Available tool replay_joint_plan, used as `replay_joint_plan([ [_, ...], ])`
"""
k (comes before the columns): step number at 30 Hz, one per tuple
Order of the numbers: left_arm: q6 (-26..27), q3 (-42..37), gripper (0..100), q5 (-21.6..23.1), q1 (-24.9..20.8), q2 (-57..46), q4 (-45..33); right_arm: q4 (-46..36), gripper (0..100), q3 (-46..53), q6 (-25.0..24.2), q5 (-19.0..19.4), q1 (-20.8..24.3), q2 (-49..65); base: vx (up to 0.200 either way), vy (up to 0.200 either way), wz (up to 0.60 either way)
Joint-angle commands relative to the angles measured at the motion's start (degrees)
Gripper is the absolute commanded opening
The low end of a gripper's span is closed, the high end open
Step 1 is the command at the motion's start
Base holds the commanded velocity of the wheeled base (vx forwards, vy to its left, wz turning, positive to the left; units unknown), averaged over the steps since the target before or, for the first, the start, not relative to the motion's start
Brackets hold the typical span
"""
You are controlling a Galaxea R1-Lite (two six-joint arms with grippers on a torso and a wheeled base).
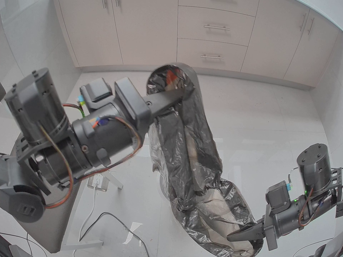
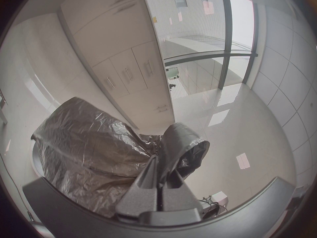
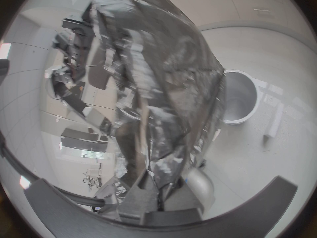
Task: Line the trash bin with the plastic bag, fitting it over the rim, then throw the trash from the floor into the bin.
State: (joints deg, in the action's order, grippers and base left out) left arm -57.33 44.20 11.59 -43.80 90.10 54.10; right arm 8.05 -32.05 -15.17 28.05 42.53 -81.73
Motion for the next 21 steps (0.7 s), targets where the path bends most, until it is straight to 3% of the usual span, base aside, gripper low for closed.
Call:
replay_joint_plan([
  [1,-0.06,-0.79,0,0.27,-2.61,8.25,3.99,-3.04,0,-1.09,-0.83,3.94,-0.43,6.40,0.000,0.000,0.00],
  [14,-0.24,-0.70,0,0.18,-2.61,13.43,6.81,-1.98,0,-1.17,-0.30,4.21,-5.09,1.04,0.000,0.000,0.00],
  [21,-0.06,-0.52,0,0.01,-2.08,14.14,7.60,5.40,0,-1.17,-0.48,4.21,-6.67,-4.41,0.000,0.000,0.00],
])
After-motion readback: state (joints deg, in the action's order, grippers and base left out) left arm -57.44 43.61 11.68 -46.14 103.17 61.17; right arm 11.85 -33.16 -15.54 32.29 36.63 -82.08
